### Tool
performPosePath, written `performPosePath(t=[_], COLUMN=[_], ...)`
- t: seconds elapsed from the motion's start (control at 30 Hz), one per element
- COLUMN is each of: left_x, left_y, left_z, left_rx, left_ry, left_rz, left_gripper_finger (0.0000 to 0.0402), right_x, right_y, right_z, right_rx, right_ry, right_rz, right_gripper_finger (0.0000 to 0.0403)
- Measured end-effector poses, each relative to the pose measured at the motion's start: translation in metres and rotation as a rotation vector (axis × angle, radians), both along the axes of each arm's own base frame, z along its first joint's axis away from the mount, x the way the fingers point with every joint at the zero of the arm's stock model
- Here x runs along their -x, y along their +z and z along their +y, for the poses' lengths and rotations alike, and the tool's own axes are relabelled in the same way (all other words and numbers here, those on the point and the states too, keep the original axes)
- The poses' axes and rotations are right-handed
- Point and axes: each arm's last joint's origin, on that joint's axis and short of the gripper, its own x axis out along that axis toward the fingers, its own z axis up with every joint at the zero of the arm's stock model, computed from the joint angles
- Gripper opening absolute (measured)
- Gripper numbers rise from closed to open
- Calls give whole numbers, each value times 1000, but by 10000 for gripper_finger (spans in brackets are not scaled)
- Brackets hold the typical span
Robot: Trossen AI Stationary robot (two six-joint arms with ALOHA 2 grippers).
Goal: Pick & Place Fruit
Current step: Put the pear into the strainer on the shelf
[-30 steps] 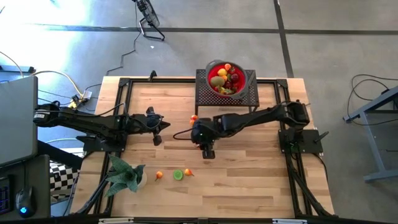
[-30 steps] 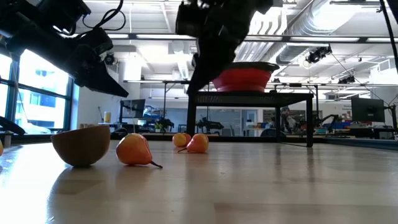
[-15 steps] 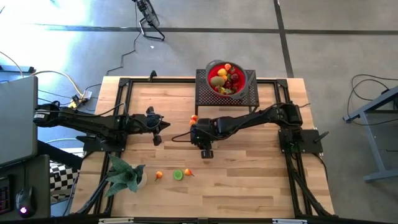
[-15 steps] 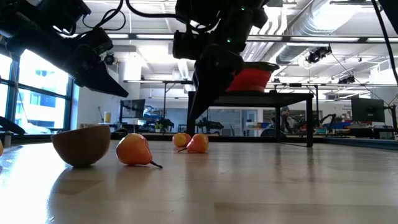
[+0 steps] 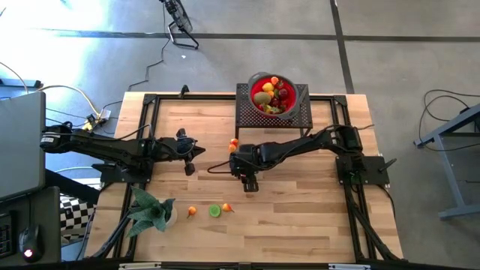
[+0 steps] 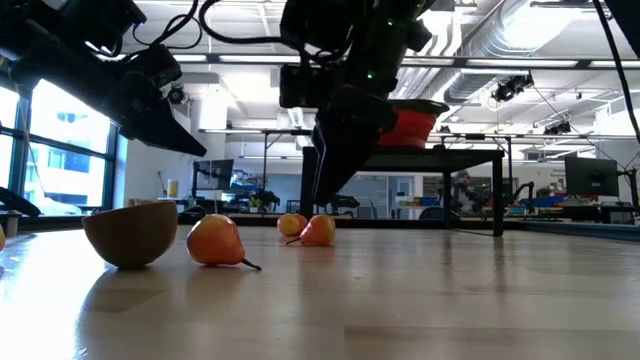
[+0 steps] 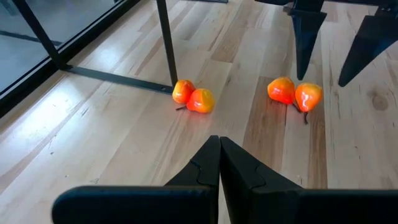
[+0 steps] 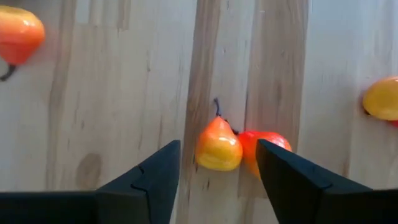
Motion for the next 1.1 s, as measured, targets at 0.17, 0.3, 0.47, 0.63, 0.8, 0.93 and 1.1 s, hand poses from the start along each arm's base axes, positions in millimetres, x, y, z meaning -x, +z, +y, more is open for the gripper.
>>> performPosePath(t=[0.17,0.3,0.47,0.63,0.8,0.93,1.1], left_x=[0,0,0,0,0,0,0], left_y=[0,0,0,0,0,0,0], left_z=[0,0,0,0,0,0,0], left_rx=[0,0,-1,-1,-1,-1,-1], left_ry=[0,1,2,2,2,2,1], left_rz=[0,0,2,3,3,3,3], left_gripper_finger=[6,6,6,6,6,6,6], right_x=[-1,-2,-2,-3,-4,-5,-5], right_y=[-5,-10,-17,-23,-26,-28,-28], right_z=[0,0,1,1,1,1,1], right_rx=[-2,-5,-7,-5,-7,-8,-11], right_ry=[1,1,-1,-1,-3,-8,-15], right_rz=[18,25,49,59,62,63,65], right_gripper_finger=[217,217,211,204,199,199,194])
